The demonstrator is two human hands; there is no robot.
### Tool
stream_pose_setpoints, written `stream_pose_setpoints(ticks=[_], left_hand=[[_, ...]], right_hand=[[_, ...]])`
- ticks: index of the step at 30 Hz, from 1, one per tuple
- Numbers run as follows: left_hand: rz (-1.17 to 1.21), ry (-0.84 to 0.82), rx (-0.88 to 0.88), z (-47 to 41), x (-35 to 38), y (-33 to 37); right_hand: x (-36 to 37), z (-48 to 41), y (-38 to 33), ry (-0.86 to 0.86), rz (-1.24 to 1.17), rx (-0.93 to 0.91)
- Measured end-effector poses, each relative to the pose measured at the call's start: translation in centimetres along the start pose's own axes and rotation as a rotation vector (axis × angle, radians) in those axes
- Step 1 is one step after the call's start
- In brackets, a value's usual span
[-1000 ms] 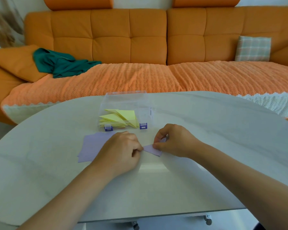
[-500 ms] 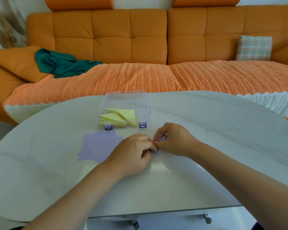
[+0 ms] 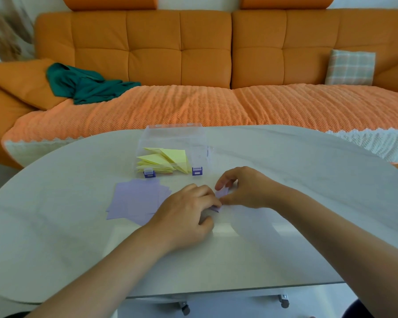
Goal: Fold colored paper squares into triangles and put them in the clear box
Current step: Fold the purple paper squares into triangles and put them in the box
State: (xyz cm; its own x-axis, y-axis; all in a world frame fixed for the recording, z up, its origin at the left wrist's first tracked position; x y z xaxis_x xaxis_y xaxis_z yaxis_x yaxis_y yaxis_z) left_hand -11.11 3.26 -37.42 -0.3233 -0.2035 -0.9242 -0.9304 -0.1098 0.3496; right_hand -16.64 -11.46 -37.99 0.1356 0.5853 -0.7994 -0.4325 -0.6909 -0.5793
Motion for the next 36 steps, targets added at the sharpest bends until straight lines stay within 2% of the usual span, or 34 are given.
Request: stream_pose_setpoints(ticks=[6, 21, 26, 29, 36], left_hand=[[-0.066, -0.02, -0.011, 0.1, 0.4, -0.1], [-0.123, -0.047, -0.031, -0.3, 0.5, 0.3], [-0.122, -0.035, -0.045, -0.3, 0.4, 0.6], [-0.128, -0.018, -0.055, -0.4, 0.6, 0.8], [-0.153, -0.001, -0.08, -0.6, 0.9, 1.1]], right_hand=[[-0.2, -0.4, 0.3, -0.022, 0.028, 0.04], [-1.7, -1.4, 1.8, 0.097, -0.066, 0.212], [-1.0, -1.3, 1.8, 0.125, -0.021, 0.172], [-0.6, -0.9, 1.7, 0.015, -0.02, 0.1], [-0.5, -0.8, 1.3, 0.008, -0.023, 0.124]])
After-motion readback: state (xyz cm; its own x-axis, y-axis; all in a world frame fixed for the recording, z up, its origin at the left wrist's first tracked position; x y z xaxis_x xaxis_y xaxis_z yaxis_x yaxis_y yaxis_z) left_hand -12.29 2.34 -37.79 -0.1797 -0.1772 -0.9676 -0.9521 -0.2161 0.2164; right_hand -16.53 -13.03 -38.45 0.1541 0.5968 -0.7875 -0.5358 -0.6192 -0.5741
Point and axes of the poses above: each hand's wrist, its own z-axis away from the middle knuckle, its own x-axis out of the palm, y = z × x, the point moved 7 cm from there along -z, towards the middle knuckle, and after that the axes turned 3 degrees about -y, right-handed, at the moved point
